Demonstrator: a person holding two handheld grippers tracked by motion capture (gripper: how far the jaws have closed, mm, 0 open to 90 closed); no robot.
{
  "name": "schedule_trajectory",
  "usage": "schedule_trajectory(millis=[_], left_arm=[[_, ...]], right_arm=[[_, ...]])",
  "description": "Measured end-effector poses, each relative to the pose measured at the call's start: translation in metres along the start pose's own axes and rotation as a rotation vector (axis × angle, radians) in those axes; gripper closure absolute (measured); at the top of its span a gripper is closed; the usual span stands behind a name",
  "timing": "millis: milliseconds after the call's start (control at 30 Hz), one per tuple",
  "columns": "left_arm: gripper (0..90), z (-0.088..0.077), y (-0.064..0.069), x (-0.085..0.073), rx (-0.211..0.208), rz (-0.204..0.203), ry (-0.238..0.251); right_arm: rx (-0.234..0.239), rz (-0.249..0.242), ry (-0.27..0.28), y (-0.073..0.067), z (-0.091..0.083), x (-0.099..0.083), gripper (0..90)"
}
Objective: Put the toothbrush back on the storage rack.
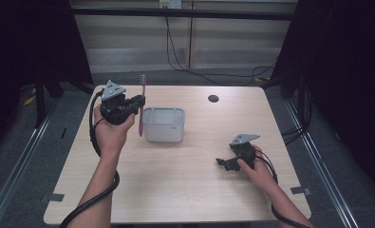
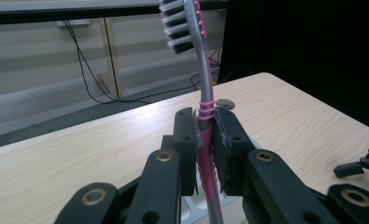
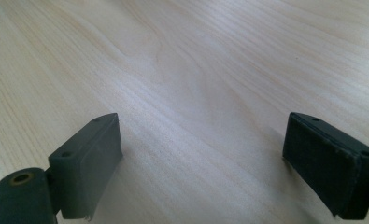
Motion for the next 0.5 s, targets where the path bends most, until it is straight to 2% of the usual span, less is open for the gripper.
schedule_trajectory(millis=[500], left_arm=[[80.2, 0.007, -0.004, 0.013, 0.031, -0.011, 0.051]], right_arm=[[0.0, 0.001, 0.0, 0.0, 0.0, 0.0, 11.1]])
Point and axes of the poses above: each handheld gripper's, and its own axes: z roughly forward along the jaws, x roughly out of its top, y roughly to its right, the point moved 7 cm from there along z, roughly forward along the jaws, and after that the axes turned 3 degrees about -x, right-handed, at the moved point
